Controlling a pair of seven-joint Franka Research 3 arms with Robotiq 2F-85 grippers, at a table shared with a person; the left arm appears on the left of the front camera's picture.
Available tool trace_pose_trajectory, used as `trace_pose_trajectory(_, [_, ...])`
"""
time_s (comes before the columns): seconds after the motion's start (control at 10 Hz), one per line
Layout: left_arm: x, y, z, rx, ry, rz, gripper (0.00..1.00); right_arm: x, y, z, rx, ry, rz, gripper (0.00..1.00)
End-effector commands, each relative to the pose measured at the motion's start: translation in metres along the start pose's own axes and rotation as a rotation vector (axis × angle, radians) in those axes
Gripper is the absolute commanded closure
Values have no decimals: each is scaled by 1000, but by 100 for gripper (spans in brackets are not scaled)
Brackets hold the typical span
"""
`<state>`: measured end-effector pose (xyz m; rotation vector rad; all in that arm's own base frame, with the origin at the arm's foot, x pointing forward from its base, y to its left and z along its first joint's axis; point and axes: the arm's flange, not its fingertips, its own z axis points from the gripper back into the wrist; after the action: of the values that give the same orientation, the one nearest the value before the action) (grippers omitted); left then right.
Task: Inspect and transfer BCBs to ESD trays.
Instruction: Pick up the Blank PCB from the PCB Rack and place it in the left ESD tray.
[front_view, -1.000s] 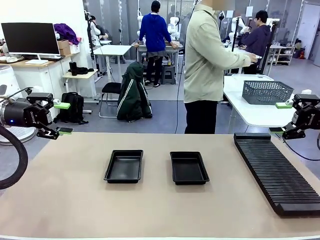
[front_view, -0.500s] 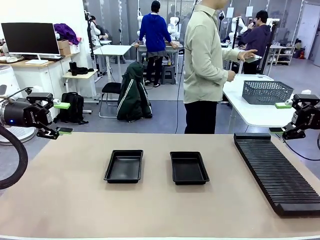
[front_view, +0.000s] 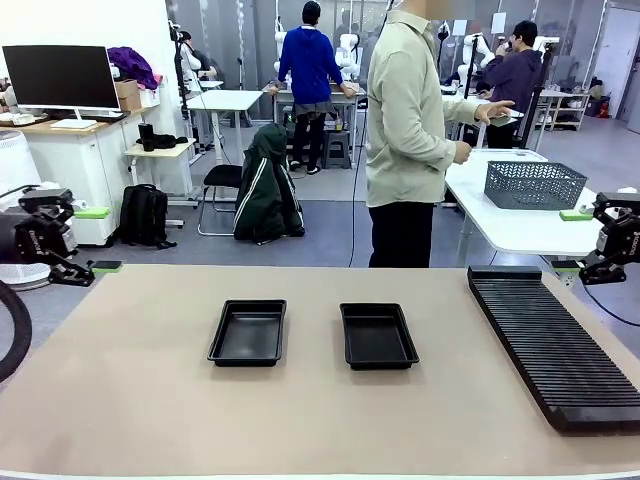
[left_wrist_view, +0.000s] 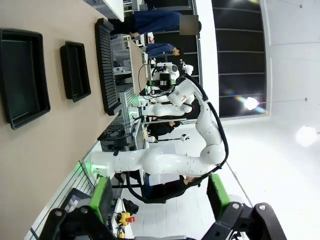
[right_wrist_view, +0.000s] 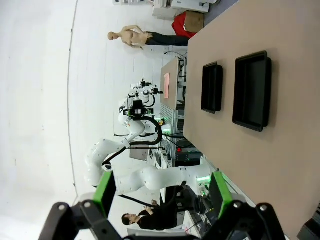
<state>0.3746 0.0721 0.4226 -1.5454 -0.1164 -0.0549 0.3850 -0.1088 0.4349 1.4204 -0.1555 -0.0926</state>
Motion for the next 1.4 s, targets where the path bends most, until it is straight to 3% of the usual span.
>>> trace_pose_trajectory(0.0, [-10, 1, 10, -10, 15, -16, 0, -4, -2, 5, -19, -10, -25, 0])
trace_pose_trajectory(1.3, [-16, -11, 38, 21, -11, -14, 0, -12, -11, 26, -42, -10, -5, 0])
